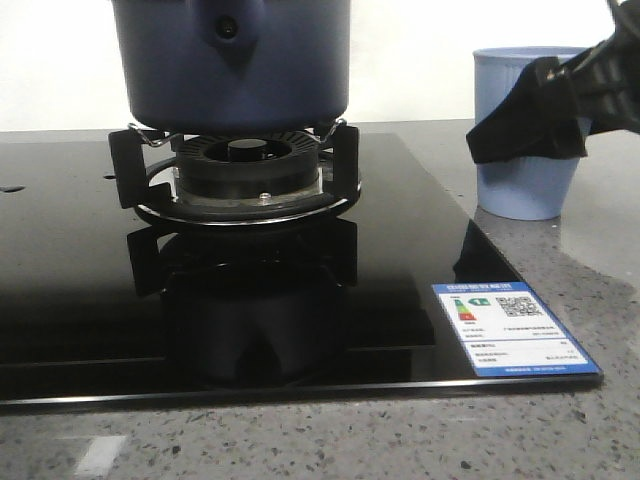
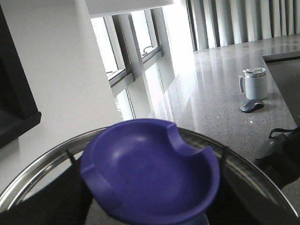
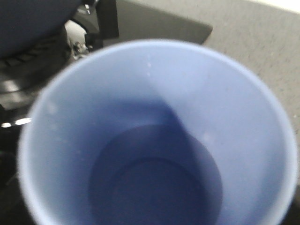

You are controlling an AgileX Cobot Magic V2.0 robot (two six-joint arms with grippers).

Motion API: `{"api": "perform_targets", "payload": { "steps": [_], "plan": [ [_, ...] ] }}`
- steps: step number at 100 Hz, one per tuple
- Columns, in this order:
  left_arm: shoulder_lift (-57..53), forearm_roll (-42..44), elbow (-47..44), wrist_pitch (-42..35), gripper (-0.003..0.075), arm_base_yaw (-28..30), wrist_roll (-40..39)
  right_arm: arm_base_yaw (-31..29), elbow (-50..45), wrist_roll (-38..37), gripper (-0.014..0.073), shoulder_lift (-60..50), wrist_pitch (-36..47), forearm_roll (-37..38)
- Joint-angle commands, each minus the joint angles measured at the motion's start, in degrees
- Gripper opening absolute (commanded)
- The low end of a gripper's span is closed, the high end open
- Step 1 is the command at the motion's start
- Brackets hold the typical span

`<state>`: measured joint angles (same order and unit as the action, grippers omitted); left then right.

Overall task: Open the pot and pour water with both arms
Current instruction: 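Reach the right gripper to the light blue cup and grasp it, then lift the cup with the right gripper and carry it over the saucepan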

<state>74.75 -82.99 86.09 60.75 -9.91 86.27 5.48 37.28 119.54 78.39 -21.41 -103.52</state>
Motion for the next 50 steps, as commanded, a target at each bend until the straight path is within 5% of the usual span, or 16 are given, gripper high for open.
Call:
{"api": "perform_targets", "payload": {
  "steps": [1,12,29,50],
  "plan": [
    [-1.92,-6.24,2.04,-1.22,0.0319,0.17,-0.69,0.01,2.47,0.83,0.0629,0.06,-3.36,-4.01],
    [-1.92,-6.24,2.04,-0.65,0.0319,0.17,-0.69,0.01,3.43,0.83,0.0524,1.25,-4.25,-4.01],
    [-1.92,-6.24,2.04,0.08,0.0319,0.17,-0.69,0.01,3.55,0.83,0.0239,1.41,-6.60,-4.01],
    [-1.92,-6.24,2.04,0.08,0.0319,0.17,-0.77,0.01,3.55,0.83,0.0222,1.41,-7.62,-4.01]
  ]
}}
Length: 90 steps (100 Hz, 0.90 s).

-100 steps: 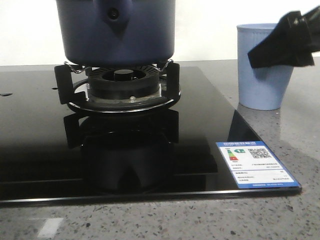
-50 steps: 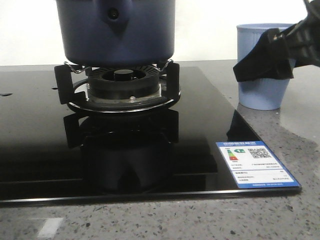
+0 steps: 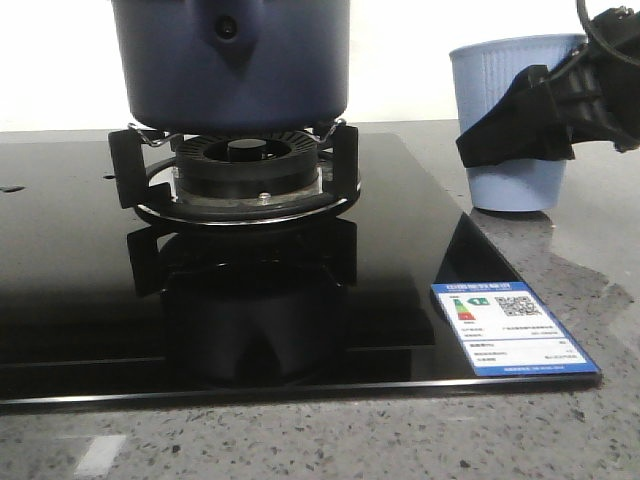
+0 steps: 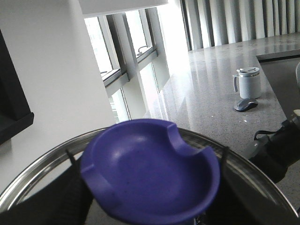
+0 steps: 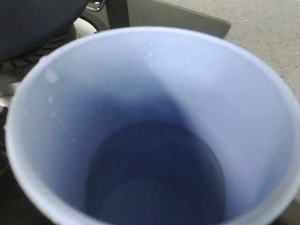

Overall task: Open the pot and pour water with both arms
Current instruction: 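Lift the cup with the right gripper and carry it over the saucepan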

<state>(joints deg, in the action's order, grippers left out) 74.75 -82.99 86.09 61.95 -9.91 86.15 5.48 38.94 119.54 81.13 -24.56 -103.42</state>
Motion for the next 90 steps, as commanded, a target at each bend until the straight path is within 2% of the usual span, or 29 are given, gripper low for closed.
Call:
{"api": "perform_targets", "payload": {
  "steps": [1,16,38,53,67,90],
  "plan": [
    [-1.92,-6.24,2.04,-1.12,0.0319,0.17,-0.65,0.01,1.89,0.83,0.0222,-1.33,-4.61,-4.11],
    [-1.92,-6.24,2.04,-1.12,0.0319,0.17,-0.65,0.01,1.99,1.07,0.0223,-3.30,-6.83,-4.11],
    [-2.74,-6.24,2.04,-1.58,0.0319,0.17,-0.65,0.01,3.36,7.00,0.0253,-9.83,-8.24,-4.11],
    [-4.44,-6.13,2.04,-3.52,0.0319,0.17,-0.65,0.01,8.99,7.00,0.0268,-12.34,-8.84,-4.11],
    [-6.40,-5.91,2.04,-4.37,0.0319,0.17,-0.65,0.21,15.88,6.90,0.0336,-12.49,-10.72,-4.11],
    [-9.51,-5.65,2.04,-5.57,0.0319,0.17,-0.65,5.47,24.26,6.90,0.0353,-11.22,-5.10,-1.56]
  ]
}}
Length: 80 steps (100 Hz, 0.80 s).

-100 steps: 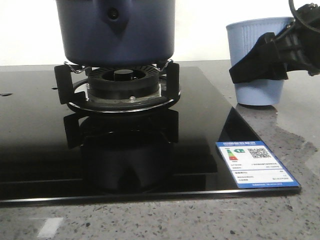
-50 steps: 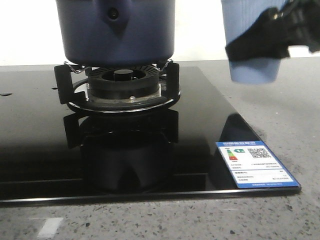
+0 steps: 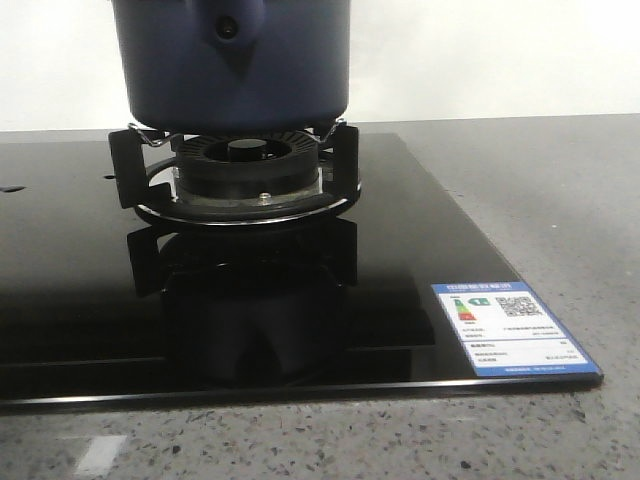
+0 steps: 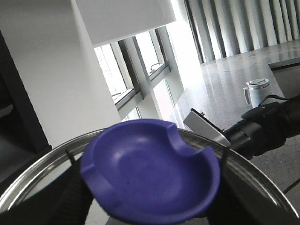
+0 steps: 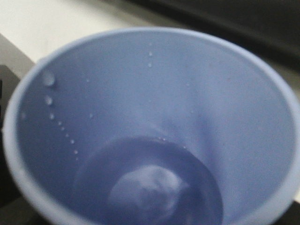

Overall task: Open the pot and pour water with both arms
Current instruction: 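Lift the cup with the right gripper and carry it over the saucepan, then tilt the cup with the right gripper to pour water into the saucepan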

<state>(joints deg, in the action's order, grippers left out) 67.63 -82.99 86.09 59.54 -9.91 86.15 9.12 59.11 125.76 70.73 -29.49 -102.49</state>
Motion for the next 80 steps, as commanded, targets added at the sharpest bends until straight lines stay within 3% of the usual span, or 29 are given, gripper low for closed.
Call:
{"api": "perform_targets", "payload": {
  "steps": [1,31,80],
  "plan": [
    [-2.54,-5.65,2.04,-3.27,0.0319,0.17,-0.65,2.29,4.52,0.68,0.0353,-0.75,0.09,-2.39],
    [-5.42,-3.16,2.04,-5.00,0.0319,0.17,-2.09,11.68,10.46,0.68,0.0352,3.21,9.43,2.24],
    [-6.08,-3.16,2.04,-7.67,0.0319,0.17,-4.64,18.62,15.11,0.68,0.0352,11.06,21.57,18.22]
  ]
}}
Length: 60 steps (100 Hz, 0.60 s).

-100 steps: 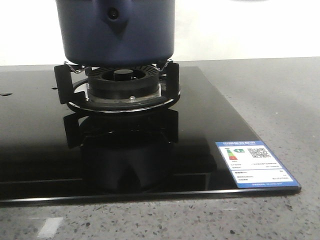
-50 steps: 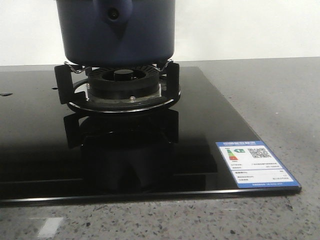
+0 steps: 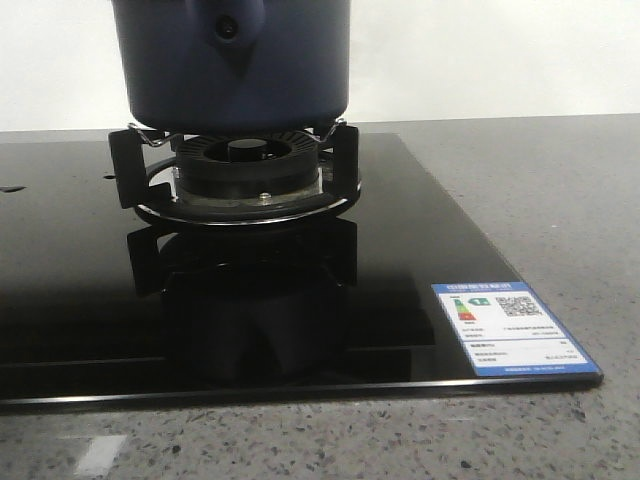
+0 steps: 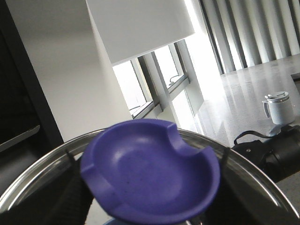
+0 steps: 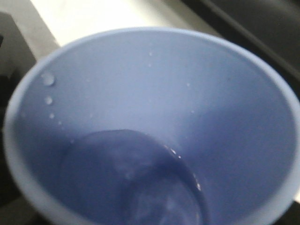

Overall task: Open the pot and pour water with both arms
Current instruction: 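Tilt the cup with the right gripper to pour water into the saucepan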

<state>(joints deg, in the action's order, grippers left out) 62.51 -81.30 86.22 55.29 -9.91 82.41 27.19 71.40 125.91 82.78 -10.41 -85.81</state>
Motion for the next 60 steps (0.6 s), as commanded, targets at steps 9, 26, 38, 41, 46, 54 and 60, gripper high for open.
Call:
{"api": "perform_targets", "payload": {
  "steps": [9,26,38,41,46,54,60],
  "plan": [
    [-0.96,-4.85,1.91,-3.42,0.0319,0.17,-0.90,1.16,3.21,0.53,0.0352,0.22,3.31,5.23],
    [-0.96,-4.85,1.91,-3.42,0.0319,0.17,-0.90,2.46,3.51,0.53,0.0352,1.67,8.34,12.94],
    [-0.96,-4.54,1.91,-3.42,0.0319,0.17,-0.90,2.56,3.51,0.53,0.0352,2.31,12.87,14.62],
    [-0.96,-4.28,1.91,-3.42,0.0319,0.17,-0.90,2.56,3.51,0.53,0.0352,2.45,13.78,15.36],
    [-0.96,-3.57,1.91,-3.42,0.0319,0.17,-0.90,2.56,3.51,0.53,0.0352,2.58,15.01,17.62],
    [-0.96,-3.12,1.91,-3.42,0.0319,0.17,-0.90,2.56,3.51,0.53,0.0352,2.70,15.14,20.77],
    [-0.96,-2.99,1.91,-3.42,0.0319,0.17,-0.90,2.56,3.51,0.53,0.0352,2.70,15.14,22.69]
  ]
}}
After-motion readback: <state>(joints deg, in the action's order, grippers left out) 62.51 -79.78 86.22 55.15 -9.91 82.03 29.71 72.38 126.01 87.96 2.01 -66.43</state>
